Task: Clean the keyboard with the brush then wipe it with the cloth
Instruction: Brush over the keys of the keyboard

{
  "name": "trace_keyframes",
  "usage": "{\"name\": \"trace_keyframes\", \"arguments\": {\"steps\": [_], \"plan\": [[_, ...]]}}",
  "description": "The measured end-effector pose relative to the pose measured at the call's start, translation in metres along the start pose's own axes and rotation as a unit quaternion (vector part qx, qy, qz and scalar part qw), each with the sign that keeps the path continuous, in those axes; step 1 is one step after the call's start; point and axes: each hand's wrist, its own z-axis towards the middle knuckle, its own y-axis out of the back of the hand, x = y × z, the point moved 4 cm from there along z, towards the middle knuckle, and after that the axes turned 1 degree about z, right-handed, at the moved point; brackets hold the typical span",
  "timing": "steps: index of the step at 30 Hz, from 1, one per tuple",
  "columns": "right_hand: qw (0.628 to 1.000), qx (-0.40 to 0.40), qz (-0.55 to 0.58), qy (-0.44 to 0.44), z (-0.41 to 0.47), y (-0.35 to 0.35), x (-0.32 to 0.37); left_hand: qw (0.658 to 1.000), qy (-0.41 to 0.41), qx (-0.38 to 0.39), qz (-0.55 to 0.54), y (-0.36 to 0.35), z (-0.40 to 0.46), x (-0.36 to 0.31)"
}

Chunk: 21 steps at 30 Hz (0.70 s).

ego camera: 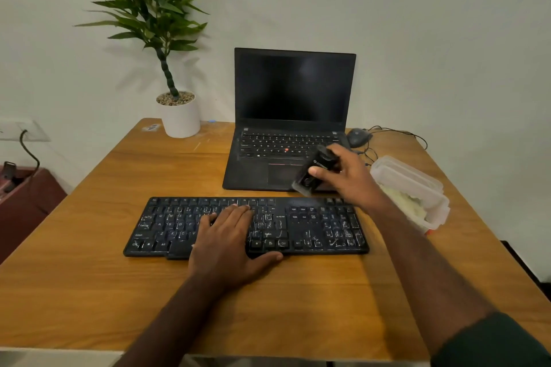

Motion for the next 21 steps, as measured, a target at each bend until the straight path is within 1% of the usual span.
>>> {"name": "trace_keyframes", "arguments": {"steps": [3,7,10,12,14,16,18,21], "plan": [[0.997,0.022,-0.072,-0.018,-0.008,0.006,-0.013,1.000,-0.003,0.000,0.006,-0.001,0.001,0.000],[0.998,0.040,-0.045,0.007,-0.009,-0.032,-0.005,1.000,0.000,0.001,0.008,-0.003,0.001,0.000],[0.997,0.046,-0.059,0.034,-0.004,-0.069,0.008,1.000,0.002,0.000,0.007,-0.003,0.001,-0.001],[0.996,0.053,-0.054,0.049,0.000,-0.080,0.017,1.000,0.001,-0.004,0.006,-0.002,0.000,-0.001],[0.998,0.038,-0.024,0.040,0.004,-0.070,0.019,1.000,-0.001,0.001,0.007,-0.001,0.000,-0.001],[0.999,0.019,-0.012,0.023,0.002,-0.045,0.018,1.000,-0.001,0.003,0.006,-0.003,0.000,0.001],[0.998,0.005,-0.052,0.025,-0.003,-0.010,0.016,1.000,-0.002,0.002,0.004,-0.004,0.000,0.002],[0.995,0.008,-0.099,0.015,-0.018,0.039,0.008,1.000,-0.004,-0.006,0.005,-0.005,0.002,0.002]]}}
